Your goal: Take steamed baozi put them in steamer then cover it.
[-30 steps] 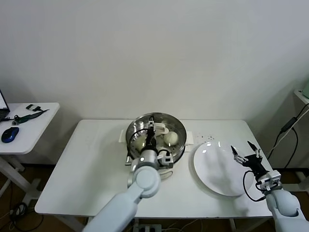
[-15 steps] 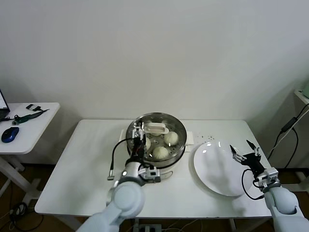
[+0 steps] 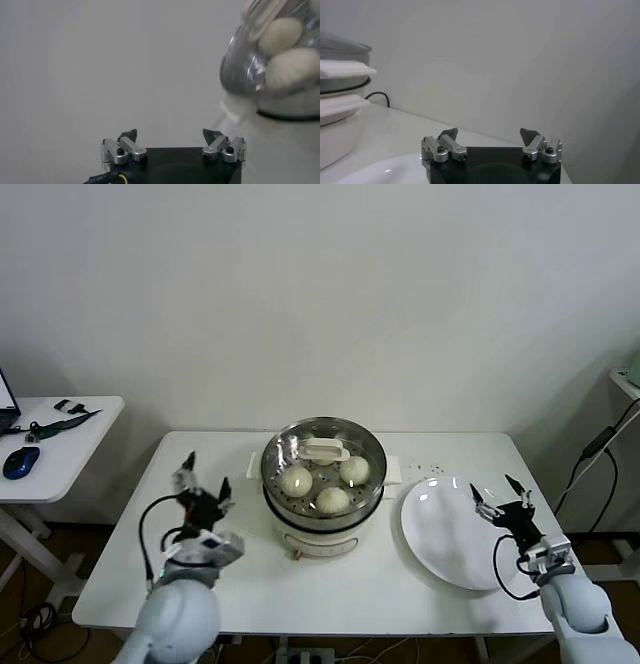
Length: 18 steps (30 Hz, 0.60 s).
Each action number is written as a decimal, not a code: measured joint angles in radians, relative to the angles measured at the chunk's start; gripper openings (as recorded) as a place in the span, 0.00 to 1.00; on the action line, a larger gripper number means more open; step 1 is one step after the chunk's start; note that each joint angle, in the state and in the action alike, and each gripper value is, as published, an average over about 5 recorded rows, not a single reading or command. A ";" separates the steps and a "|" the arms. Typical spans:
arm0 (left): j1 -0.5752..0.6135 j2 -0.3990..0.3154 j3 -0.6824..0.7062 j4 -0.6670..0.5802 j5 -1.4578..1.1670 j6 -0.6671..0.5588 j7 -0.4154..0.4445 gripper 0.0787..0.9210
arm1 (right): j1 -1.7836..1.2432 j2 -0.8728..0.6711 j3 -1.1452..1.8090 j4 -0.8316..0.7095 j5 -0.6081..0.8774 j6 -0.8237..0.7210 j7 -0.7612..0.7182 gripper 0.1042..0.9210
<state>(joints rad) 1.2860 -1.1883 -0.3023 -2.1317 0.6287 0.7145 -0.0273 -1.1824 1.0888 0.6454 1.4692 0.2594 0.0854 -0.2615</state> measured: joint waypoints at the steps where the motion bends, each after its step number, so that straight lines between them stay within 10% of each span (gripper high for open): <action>1: 0.020 -0.008 -0.034 0.003 -0.058 -0.017 -0.009 0.88 | -0.002 0.003 0.001 0.005 0.000 -0.001 0.002 0.88; 18: 0.196 -0.152 -0.360 0.165 -0.663 -0.577 -0.022 0.88 | -0.048 0.030 0.010 0.064 0.023 -0.004 0.001 0.88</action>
<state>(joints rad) 1.4822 -1.3407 -0.6627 -1.9667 -0.0345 0.1376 -0.0489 -1.2307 1.1192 0.6550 1.5332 0.2823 0.0819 -0.2603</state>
